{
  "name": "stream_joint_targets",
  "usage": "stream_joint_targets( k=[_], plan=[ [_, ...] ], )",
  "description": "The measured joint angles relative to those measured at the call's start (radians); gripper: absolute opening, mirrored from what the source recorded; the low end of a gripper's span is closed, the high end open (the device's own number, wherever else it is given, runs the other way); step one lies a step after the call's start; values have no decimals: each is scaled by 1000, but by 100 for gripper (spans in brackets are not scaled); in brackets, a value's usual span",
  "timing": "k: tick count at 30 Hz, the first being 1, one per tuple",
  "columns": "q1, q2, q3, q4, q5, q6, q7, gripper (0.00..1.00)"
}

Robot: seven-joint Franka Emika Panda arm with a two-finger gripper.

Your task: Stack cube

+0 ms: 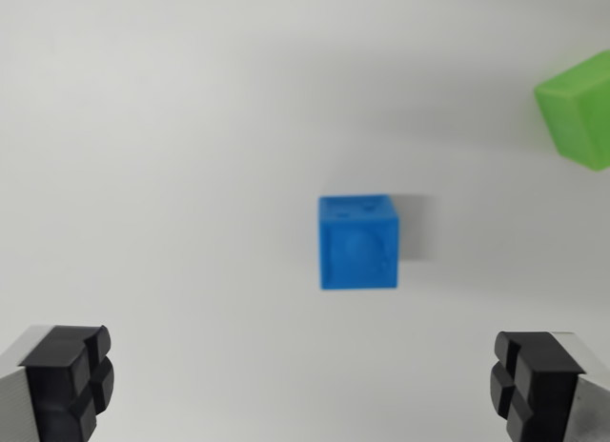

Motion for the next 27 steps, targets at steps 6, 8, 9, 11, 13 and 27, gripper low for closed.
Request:
stream_joint_targets(
  k=[6,8,9,11,13,27],
  plan=[
    [-17,24,-3,1,0,25,-53,100],
    [-23,34,-5,2,0,34,-73,100],
    [-27,39,-5,3,0,39,-84,100],
    [-34,49,-6,4,0,48,-104,100],
    [-41,60,-7,6,0,57,-126,100],
    [-95,144,-9,35,2,118,-278,100]
  ],
)
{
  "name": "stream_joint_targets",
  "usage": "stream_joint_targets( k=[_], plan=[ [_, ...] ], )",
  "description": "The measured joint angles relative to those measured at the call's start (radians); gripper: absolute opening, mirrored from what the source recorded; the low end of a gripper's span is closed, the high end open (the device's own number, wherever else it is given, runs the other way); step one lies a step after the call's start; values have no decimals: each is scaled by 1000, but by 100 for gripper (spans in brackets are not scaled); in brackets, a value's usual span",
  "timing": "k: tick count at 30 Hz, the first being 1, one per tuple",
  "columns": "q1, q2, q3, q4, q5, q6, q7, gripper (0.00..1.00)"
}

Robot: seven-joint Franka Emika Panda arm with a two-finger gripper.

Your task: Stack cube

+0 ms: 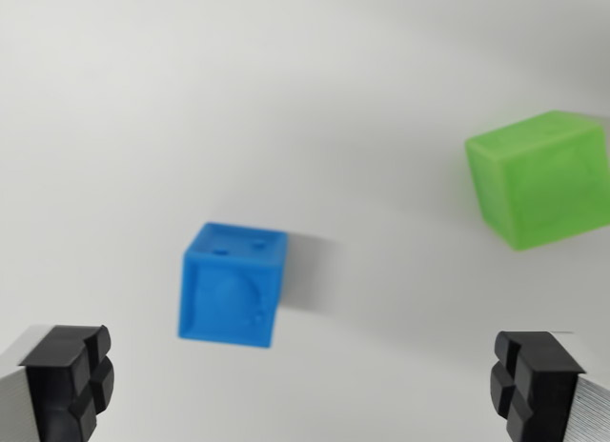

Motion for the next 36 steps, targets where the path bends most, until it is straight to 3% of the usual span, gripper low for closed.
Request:
stream_joint_targets(
  k=[16,36],
  plan=[
    [-71,123,1,65,3,65,-195,100],
    [-168,310,12,204,5,122,-448,100]
  ],
)
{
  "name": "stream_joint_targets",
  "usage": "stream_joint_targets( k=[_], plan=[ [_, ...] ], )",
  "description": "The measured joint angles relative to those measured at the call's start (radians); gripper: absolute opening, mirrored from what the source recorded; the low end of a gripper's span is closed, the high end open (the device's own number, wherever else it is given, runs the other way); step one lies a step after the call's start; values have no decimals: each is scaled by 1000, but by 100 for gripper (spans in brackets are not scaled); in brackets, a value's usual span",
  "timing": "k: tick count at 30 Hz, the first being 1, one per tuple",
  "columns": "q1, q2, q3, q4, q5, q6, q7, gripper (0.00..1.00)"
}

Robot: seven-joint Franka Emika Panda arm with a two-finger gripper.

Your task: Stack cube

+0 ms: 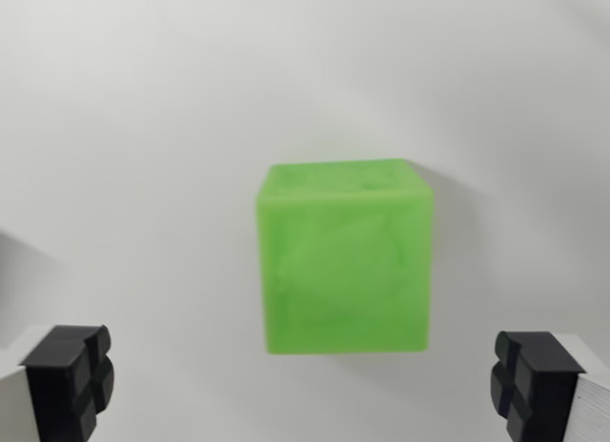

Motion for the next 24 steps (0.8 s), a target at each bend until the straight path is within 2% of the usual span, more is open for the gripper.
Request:
stream_joint_targets(
  k=[7,17,24],
  plan=[
    [-24,57,4,43,0,17,-56,100],
    [-24,143,7,63,0,79,-57,100],
    [-24,178,7,78,0,101,-57,100]
  ],
)
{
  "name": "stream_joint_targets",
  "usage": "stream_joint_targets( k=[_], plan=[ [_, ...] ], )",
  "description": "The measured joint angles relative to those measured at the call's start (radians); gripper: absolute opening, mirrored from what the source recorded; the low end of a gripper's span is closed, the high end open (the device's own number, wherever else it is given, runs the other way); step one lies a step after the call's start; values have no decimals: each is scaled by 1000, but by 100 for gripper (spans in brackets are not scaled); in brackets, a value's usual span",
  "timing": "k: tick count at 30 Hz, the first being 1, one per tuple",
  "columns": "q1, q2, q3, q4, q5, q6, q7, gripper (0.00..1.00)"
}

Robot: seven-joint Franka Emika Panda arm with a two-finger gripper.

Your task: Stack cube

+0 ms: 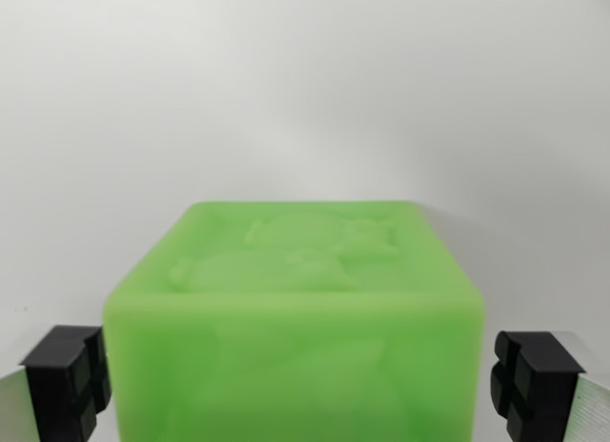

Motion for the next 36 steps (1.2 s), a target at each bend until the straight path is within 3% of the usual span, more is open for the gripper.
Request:
stream_joint_targets(
  k=[4,5,36],
  plan=[
    [0,10,0,3,0,7,0,100],
    [0,12,0,4,0,8,0,0],
    [0,12,0,5,0,8,0,0]
  ],
)
